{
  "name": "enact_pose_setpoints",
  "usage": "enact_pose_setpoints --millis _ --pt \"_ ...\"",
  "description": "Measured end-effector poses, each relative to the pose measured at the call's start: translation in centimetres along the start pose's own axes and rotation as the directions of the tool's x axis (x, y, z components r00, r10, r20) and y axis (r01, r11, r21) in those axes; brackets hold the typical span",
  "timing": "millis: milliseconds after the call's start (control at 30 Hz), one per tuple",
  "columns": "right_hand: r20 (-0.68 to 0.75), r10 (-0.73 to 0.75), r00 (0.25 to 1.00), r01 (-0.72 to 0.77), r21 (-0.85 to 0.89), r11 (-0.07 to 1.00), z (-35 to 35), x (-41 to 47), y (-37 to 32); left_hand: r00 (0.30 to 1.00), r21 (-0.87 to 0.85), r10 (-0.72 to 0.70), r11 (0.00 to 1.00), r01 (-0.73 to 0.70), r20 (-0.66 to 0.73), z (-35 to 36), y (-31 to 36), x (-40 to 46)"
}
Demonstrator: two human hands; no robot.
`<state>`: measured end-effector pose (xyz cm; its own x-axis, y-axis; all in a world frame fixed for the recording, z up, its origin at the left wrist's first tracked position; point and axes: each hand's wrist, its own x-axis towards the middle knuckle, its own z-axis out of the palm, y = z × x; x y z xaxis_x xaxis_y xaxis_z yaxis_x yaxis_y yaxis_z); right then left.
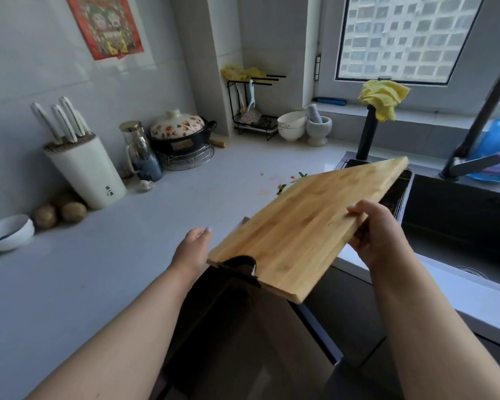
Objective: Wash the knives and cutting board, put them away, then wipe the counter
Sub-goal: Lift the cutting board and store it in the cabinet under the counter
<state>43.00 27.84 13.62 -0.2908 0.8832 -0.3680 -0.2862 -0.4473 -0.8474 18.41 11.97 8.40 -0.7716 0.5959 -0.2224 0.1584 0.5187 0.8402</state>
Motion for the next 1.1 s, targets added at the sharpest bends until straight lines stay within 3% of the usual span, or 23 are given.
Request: enact_pose_setpoints --millis 100,267,433,633,800,933,1033,1100 --pt "0.004 0.0 1.0 0.0 -0.091 0.996 0.7 -2.0 -0.1 0.985 0.01 -0.123 0.992 0.123 0.119 -0.8 -2.6 -1.6" --pt "0.058 0.022 0.998 -0.006 -0.258 0.966 2.1 -5.4 0.6 0.871 -0.123 -0.299 0.92 0.371 0.39 -0.5 -7.2 -6.5" --pt "0.131 0.014 0.991 0.043 -0.427 0.903 4.1 -7.9 2.8 0.792 -0.127 -0.448 0.833 0.538 0.415 -1.1 -11.8 -11.3" --pt "0.197 0.182 0.963 -0.057 -0.513 0.857 6.6 -9.2 7.5 0.711 -0.175 -0.556 0.721 0.67 0.431 -2.9 -16.6 -15.0" --pt "0.152 0.31 0.938 -0.153 -0.62 0.769 8.0 -8.9 12.5 0.698 -0.27 -0.651 0.643 0.716 0.3 -3.5 -20.2 -16.3" --pt "0.124 0.41 0.903 -0.284 -0.543 0.79 8.0 -8.4 15.8 0.67 -0.361 -0.705 0.577 0.732 0.232 -2.8 -21.5 -16.4" --pt "0.063 0.538 0.84 -0.509 -0.249 0.824 7.3 -7.9 18.5 0.612 -0.442 -0.76 0.482 0.757 0.219 -1.7 -21.7 -15.3" --pt "0.046 0.546 0.837 -0.544 -0.044 0.838 6.0 -8.2 21.0 0.6 -0.478 -0.782 0.467 0.744 0.171 -1.0 -21.6 -14.1"
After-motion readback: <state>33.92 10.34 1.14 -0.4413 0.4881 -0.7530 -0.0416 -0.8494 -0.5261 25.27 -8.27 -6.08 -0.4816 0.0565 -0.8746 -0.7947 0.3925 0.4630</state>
